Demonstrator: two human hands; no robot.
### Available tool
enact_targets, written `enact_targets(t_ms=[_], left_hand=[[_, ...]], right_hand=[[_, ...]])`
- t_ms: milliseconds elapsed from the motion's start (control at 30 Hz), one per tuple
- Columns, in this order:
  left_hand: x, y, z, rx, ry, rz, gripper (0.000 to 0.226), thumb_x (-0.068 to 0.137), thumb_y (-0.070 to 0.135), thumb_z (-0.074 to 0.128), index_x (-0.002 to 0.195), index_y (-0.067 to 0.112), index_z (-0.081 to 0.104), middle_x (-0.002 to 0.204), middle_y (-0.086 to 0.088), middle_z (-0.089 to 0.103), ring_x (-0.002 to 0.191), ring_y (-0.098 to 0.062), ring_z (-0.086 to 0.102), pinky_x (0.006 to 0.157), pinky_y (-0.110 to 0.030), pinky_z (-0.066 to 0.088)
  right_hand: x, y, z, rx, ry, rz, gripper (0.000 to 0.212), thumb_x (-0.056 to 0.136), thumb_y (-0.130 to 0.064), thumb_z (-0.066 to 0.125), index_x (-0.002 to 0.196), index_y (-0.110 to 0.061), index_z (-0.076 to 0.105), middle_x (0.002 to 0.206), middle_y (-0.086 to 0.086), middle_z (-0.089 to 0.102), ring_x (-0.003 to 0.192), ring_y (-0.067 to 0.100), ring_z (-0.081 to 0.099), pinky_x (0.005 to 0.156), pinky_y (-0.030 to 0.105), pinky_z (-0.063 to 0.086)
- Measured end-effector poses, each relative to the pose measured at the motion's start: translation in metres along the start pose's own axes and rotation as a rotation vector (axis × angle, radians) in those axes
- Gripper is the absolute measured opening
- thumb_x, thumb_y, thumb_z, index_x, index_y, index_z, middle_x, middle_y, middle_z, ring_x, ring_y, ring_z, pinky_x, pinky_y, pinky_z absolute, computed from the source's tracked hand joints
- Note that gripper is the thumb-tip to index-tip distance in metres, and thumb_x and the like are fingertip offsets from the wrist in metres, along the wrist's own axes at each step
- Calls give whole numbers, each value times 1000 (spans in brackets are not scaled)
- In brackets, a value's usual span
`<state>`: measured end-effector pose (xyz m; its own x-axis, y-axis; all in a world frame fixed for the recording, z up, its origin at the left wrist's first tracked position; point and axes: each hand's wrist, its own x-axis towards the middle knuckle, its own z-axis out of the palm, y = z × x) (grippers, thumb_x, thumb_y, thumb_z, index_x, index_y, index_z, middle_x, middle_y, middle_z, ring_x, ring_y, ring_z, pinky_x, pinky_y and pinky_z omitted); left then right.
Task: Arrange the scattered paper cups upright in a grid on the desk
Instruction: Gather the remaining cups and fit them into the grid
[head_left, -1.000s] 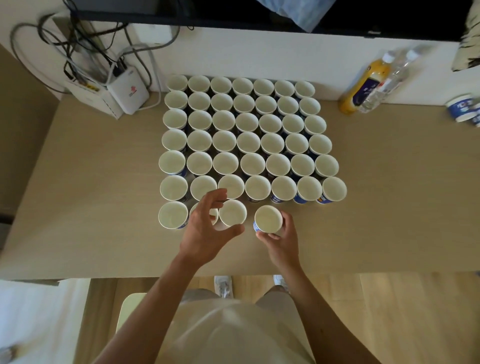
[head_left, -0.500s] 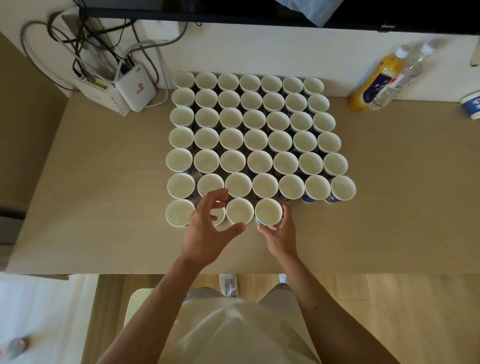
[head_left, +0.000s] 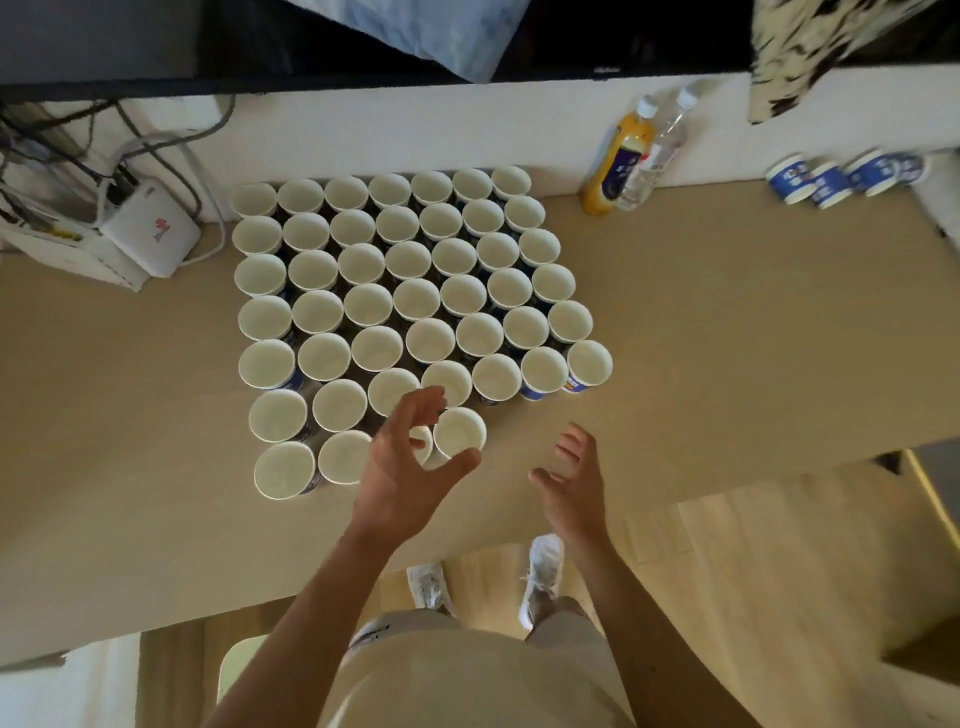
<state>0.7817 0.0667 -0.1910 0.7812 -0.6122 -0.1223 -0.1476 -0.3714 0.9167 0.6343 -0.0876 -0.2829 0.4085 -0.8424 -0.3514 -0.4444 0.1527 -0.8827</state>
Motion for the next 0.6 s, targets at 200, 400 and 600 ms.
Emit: enact_targets(t_ms=[200,400,600], left_hand=[[14,50,60,-56,-71,54,64,68,42,83,125,27,58,118,18,65,109,-2,62,86,-19,50],[11,107,146,-79,-103,76,46,77,30,84,116,29,60,114,18,65,107,3,60,91,-25,50],[-5,161,247,-108,-105,111,58,66,57,73,116,30,61,115,18,65,107,0,62,92,-28,52]], right_hand=[[23,-40,-66,174,124,-137,66,81,10,72,139,-9,46,125,8,58,118,21,59,75,7,49],[44,-65,-156,374,97,-224,61,82,10,74,133,-15,50,127,9,59,117,15,61,81,18,53],[67,-70,-279,522,113,-254,54,84,10,72,132,-6,53,122,9,61,111,18,62,79,19,55]])
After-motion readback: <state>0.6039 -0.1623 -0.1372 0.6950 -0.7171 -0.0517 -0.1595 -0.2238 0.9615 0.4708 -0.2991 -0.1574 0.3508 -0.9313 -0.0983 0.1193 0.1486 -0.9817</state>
